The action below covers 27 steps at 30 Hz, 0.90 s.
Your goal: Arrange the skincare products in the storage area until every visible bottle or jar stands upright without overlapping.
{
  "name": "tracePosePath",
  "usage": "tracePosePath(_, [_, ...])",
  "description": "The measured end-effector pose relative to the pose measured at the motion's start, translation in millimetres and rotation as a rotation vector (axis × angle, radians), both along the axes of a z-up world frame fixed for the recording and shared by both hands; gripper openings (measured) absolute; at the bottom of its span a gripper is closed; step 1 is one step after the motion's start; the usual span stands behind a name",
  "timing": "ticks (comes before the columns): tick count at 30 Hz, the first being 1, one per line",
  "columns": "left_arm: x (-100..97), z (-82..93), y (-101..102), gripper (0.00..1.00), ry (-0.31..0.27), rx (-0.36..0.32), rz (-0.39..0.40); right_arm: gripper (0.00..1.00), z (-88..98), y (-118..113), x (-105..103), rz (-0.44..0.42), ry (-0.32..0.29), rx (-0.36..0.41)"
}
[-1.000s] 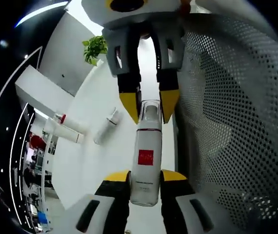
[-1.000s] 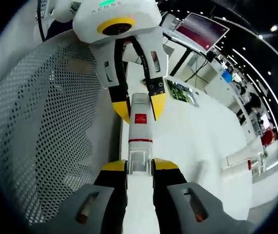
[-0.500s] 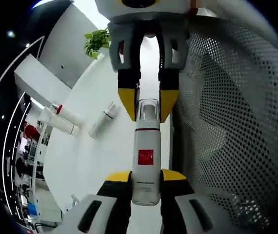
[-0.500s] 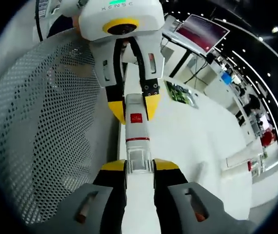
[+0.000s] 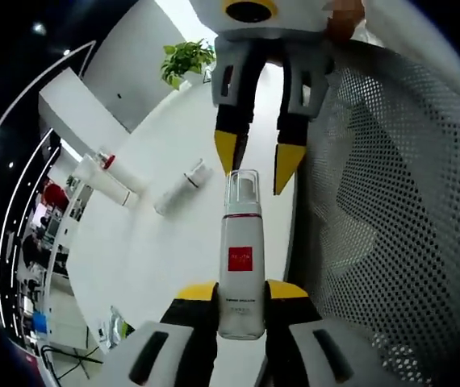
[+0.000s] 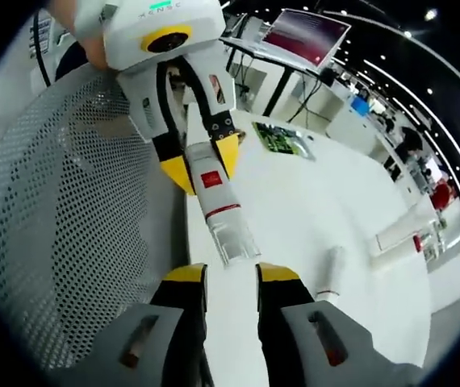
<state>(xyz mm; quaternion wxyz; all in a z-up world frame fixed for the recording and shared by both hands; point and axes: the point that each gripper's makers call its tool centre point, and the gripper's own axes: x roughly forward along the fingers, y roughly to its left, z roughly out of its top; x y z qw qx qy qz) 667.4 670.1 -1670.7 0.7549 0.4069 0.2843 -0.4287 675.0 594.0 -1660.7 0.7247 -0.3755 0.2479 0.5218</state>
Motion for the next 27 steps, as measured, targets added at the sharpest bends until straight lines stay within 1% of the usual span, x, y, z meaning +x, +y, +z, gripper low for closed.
tracePosePath(3, [1.6, -0.6, 4, 0.20, 0.009, -0.011, 0.023, 0.24, 0.0, -1, 3, -0.041, 0.033, 0.022])
tracePosePath(4, [2.4, -2.1, 8, 0.20, 0.018, -0.016, 0.044, 0.24, 2.0, 1, 3, -0.066, 0.060, 0.055])
tracePosePath(6, [4.4, -3.1, 13, 0.20, 0.033, -0.018, 0.082, 0.27, 4.2, 4, 3, -0.088, 0.094, 0.092])
tracePosePath(8, [5.1, -0.8, 12, 0.20, 0.030, -0.034, 0.083, 0.30, 6.5, 3, 6, -0.091, 0.092, 0.097])
tracePosePath(10, [4.0, -0.9, 11, 0.20, 0.027, -0.035, 0.079, 0.32, 9.1, 4, 5, -0.094, 0.112, 0.121])
tracePosePath(11, [4.0, -1.5, 12, 0.20, 0.028, -0.033, 0.082, 0.32, 14.1, 7, 6, -0.110, 0.125, 0.162])
tracePosePath(12, [5.0, -1.9, 14, 0.20, 0.033, -0.036, 0.096, 0.33, 16.3, 7, 7, -0.118, 0.135, 0.177])
tracePosePath(13, [7.1, -1.6, 16, 0.20, 0.036, -0.040, 0.111, 0.36, 17.7, 8, 8, -0.137, 0.158, 0.198])
tracePosePath(15, [8.2, 0.3, 18, 0.20, 0.034, -0.056, 0.132, 0.45, 16.0, 10, 9, -0.146, 0.191, 0.208])
tracePosePath(16, [8.5, 0.9, 19, 0.20, 0.034, -0.062, 0.138, 0.48, 16.0, 9, 11, -0.159, 0.194, 0.213])
tracePosePath(19, [9.0, 2.9, 17, 0.20, 0.032, -0.075, 0.146, 0.50, 19.5, 7, 14, -0.196, 0.224, 0.242])
tracePosePath(21, [9.3, 3.6, 17, 0.20, 0.028, -0.079, 0.146, 0.52, 27.6, 10, 16, -0.233, 0.247, 0.297])
tracePosePath(23, [10.7, 5.2, 18, 0.20, 0.025, -0.088, 0.158, 0.55, 34.4, 15, 16, -0.275, 0.302, 0.365])
tracePosePath(24, [11.1, 6.4, 19, 0.20, 0.026, -0.097, 0.166, 0.58, 37.8, 21, 14, -0.327, 0.379, 0.435])
tracePosePath(25, [11.5, 8.3, 19, 0.20, 0.022, -0.102, 0.171, 0.60, 40.3, 24, 12, -0.355, 0.430, 0.482])
tracePosePath(26, [11.8, 10.3, 19, 0.20, 0.014, -0.113, 0.171, 0.61, 44.0, 29, 13, -0.408, 0.491, 0.554])
tracePosePath(27, [12.0, 9.7, 19, 0.20, 0.015, -0.113, 0.173, 0.62, 44.3, 30, 13, -0.417, 0.502, 0.568])
